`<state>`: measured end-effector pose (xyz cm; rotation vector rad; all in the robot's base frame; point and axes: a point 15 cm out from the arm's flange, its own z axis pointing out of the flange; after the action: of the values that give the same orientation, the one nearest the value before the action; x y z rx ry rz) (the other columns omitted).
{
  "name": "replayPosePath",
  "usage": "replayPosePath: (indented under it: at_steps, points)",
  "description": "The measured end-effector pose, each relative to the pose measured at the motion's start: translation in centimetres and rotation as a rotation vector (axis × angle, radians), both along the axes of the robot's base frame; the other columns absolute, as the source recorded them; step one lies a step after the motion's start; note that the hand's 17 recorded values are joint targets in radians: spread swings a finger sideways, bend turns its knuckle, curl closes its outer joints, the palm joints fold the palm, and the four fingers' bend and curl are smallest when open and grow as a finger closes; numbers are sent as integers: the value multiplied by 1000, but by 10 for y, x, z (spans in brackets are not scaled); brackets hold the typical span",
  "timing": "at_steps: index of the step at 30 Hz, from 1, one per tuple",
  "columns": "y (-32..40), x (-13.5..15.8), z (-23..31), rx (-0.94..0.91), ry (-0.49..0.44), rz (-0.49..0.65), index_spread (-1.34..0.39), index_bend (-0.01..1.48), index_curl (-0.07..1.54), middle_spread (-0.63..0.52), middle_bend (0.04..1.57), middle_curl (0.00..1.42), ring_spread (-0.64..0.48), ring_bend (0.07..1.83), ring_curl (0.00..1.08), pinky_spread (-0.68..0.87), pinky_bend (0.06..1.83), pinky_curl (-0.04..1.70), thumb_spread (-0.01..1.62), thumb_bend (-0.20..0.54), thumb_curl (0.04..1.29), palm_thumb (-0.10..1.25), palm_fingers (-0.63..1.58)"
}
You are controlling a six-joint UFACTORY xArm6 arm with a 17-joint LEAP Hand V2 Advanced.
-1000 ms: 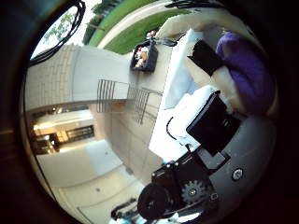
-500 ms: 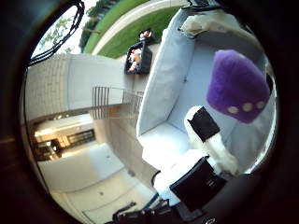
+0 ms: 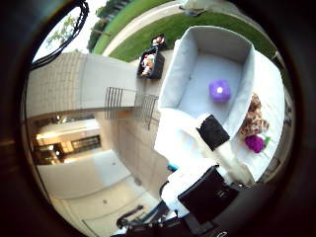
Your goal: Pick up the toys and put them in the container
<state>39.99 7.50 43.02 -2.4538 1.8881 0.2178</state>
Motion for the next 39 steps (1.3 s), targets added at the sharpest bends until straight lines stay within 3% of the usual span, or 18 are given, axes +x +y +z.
replayPosePath:
  at_steps: [7,11,16,21,30,39]
  points:
    - [-62,-55,-37,-91,84,-74,-254,269,222,60,164,339,294,463,318,490,602,448,1201,-21,398,697,152]
    - [-95,-107,-108,-91,216,-122,-228,257,240,57,165,333,293,459,320,494,602,438,1209,-22,394,696,172]
    - [-134,-105,-127,-134,183,-173,-211,244,254,48,174,332,294,455,318,499,599,426,1214,-22,391,695,202]
    - [-156,-79,-175,-187,190,-160,-198,214,274,38,183,338,277,445,322,467,523,399,1204,-19,395,714,158]
    - [-153,-56,-239,-188,252,-137,-180,177,286,24,174,333,260,403,312,418,459,342,1173,-25,401,726,163]
    - [-148,-52,-278,-214,317,-108,-142,206,306,17,185,333,254,374,307,403,411,308,1161,-19,405,743,213]
